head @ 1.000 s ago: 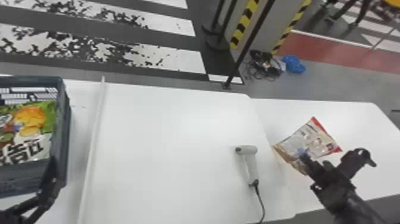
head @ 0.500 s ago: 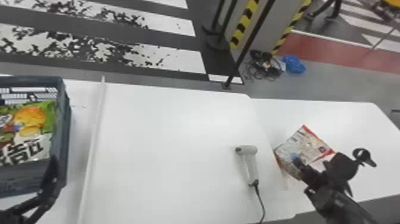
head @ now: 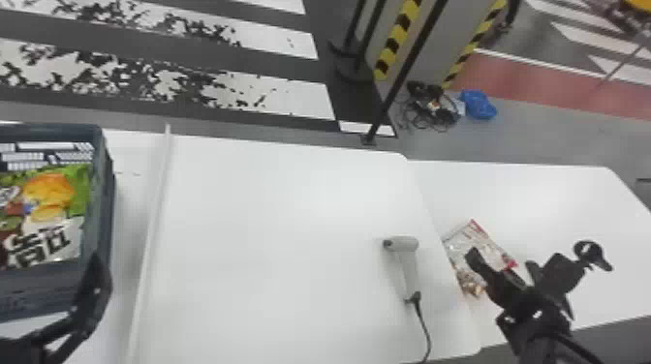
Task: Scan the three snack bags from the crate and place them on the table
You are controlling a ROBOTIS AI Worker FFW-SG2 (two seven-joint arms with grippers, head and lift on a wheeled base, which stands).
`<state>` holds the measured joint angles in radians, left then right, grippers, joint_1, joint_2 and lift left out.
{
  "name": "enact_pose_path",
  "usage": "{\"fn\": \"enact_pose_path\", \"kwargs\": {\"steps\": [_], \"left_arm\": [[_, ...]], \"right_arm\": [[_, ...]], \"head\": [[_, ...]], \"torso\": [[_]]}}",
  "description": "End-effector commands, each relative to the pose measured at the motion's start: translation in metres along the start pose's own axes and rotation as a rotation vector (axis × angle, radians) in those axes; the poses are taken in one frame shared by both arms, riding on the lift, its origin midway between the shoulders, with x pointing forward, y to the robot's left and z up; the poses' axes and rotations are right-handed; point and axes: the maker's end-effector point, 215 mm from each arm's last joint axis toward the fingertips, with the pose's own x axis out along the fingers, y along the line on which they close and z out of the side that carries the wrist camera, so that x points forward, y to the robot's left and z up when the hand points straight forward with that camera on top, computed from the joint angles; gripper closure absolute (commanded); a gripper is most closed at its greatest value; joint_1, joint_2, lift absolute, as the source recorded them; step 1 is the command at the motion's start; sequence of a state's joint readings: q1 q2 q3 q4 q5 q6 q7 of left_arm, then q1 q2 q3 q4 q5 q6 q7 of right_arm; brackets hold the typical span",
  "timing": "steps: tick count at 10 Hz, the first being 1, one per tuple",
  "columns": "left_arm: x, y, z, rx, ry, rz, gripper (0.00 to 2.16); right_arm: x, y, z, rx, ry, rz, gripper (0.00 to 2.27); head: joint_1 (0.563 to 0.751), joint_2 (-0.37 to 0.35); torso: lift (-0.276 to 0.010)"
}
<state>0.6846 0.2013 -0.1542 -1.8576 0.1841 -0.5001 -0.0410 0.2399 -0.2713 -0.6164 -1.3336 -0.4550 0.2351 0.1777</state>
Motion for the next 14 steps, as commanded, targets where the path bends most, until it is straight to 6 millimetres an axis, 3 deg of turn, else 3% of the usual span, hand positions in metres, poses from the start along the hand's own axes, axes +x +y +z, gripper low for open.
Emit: {"fn": "enact_pose_path", "kwargs": {"steps": [1,4,8,12,14], "left_arm": [[0.001,-0.001,0.001,-0.004,-0.003,0.003,0.07],[0.002,0.001,0.004,-0.004,-0.009,0.011,0.07],[0.002,0.000,0.000,-0.009,0.006,0.021,0.07],[-0.001,-0.004,-0.001,-0.020,0.023,0.020,0.07],[-0.003,-0.012,-0.005,-0.036,0.042,0.021,0.07]], "right_arm": [[-0.027,0.038,0.014,-0.029,-0.053,0.081,0.04],[-0.080,0.133,0.025,-0.110,-0.147,0.266,0.05],[-0.152,0.249,0.000,-0.069,-0.262,0.466,0.09],[-0.216,0.318,-0.040,-0.110,-0.373,0.612,0.09],[-0.238,0.332,-0.053,-0.134,-0.387,0.652,0.09]], "head": [[0.695,-0.350],[0.695,-0.350],[0.695,-0.337],[0.695,-0.200],[0.695,-0.130]], "torso": [[-0.037],[-0.037],[-0.037],[-0.037],[-0.037]]}}
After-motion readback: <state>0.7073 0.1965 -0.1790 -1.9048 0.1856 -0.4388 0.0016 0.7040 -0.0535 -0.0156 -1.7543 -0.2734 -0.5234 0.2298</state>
